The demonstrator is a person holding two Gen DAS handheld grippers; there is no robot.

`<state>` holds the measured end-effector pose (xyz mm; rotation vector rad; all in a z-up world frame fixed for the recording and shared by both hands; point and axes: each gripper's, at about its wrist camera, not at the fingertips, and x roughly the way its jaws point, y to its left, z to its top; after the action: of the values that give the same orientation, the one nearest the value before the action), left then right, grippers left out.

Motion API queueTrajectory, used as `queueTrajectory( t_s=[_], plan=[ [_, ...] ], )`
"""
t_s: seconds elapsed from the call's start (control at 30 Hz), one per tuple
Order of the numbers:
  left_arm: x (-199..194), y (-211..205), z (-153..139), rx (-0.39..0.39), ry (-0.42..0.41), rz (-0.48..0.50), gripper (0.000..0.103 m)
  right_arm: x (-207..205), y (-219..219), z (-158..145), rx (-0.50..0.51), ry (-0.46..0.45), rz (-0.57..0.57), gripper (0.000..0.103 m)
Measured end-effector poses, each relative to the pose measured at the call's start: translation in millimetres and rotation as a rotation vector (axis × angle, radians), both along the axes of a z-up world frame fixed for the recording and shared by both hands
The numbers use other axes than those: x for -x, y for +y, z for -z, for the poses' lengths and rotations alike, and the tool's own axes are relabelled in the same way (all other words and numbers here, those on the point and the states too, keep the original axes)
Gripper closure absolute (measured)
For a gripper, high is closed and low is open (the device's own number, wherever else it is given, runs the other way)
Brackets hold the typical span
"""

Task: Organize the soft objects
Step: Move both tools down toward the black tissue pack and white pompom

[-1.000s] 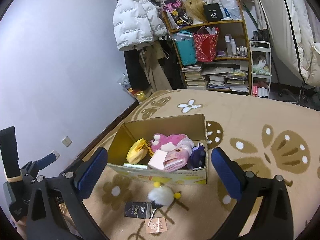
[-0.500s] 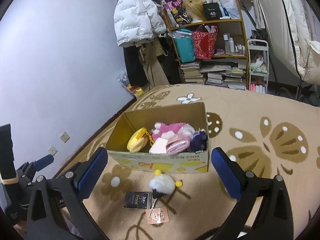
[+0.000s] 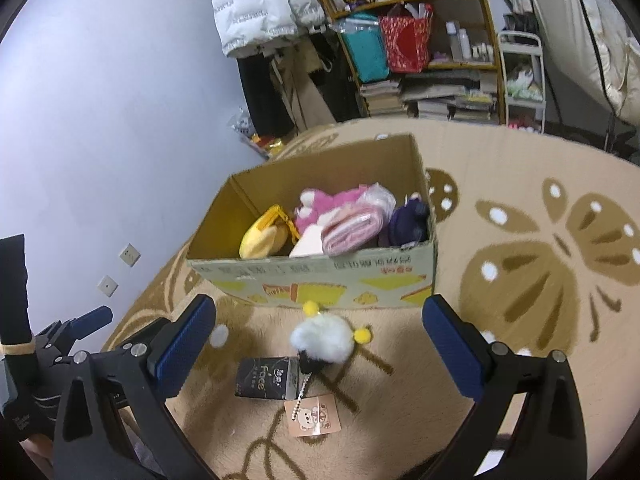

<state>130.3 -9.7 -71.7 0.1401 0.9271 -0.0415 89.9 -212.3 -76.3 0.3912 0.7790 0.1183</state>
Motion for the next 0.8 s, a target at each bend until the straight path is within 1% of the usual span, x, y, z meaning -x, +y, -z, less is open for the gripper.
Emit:
queueTrajectory(
  t_s=[0.13, 0.23, 0.3, 0.43, 0.57, 0.8],
  plan=[
    [-4.5, -1.8, 14.4, 0.001, 0.048, 0.0, 0.001, -6.7, 0.7, 15.7, -0.008, 0.024, -0.005, 0.0],
    [-6.5, -1.8, 22.4, 0.027, 0.082, -0.003, 0.001, -10.3, -2.0, 27.5, -0.036, 0.04, 0.001, 0.0],
    [-8.2, -5.1, 29.1, 0.019, 0.094, -0.002, 0.001, -13.4, -4.5, 35.7, -0.058, 0.053, 0.002, 0.0],
    [-11.4, -12.4, 42.8, 0.019, 0.128, 0.006, 0.001, -21.5, -6.2, 52.7, -0.109, 0.088, -0.031, 0.0],
    [-16.0, -19.5, 55.7, 0.005, 0.158, 0.013, 0.001, -28.8, -2.1, 60.9, -0.099, 0.092, -0.052, 0.0],
    [-26.5, -20.0, 68.0, 0.021, 0.19, -0.001, 0.001, -41.7, -0.4, 77.9, -0.109, 0.119, -0.06, 0.0]
  ],
)
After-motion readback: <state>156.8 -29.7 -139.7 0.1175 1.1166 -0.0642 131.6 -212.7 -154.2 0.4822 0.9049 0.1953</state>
